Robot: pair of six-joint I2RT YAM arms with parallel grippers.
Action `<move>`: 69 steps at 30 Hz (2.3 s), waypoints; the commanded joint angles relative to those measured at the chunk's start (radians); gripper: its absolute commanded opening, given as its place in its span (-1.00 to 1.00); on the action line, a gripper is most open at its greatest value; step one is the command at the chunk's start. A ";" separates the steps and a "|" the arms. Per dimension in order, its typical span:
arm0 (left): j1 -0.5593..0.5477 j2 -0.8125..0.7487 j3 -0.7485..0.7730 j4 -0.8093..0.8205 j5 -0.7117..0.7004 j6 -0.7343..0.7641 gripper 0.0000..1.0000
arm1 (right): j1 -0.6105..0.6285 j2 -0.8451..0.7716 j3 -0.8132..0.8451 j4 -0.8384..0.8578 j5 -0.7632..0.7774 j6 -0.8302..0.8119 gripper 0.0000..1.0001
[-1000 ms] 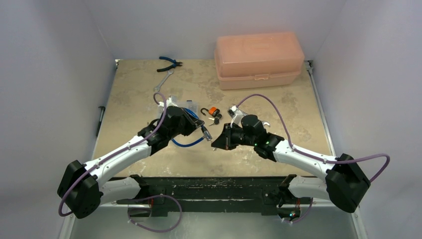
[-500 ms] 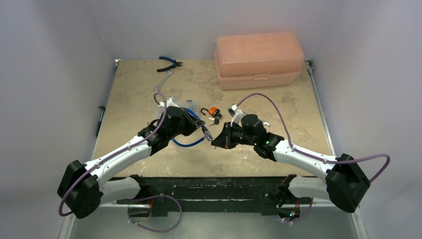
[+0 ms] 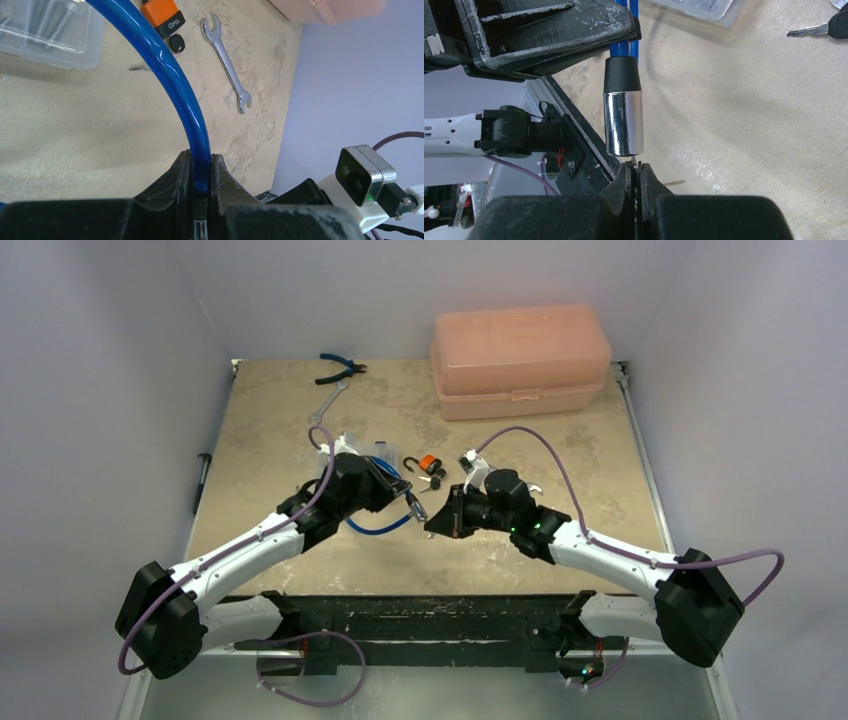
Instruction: Unlock with the key
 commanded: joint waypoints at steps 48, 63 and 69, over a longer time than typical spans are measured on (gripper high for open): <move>-0.047 -0.137 0.034 0.404 0.318 0.176 -1.00 | -0.031 -0.171 0.242 0.111 0.008 0.046 -1.00; -0.047 -0.200 -0.038 0.629 0.412 0.150 -1.00 | -0.156 -0.202 0.196 0.274 -0.199 0.133 -1.00; -0.048 -0.199 -0.058 0.730 0.463 0.135 -1.00 | -0.211 -0.184 0.124 0.511 -0.374 0.232 -1.00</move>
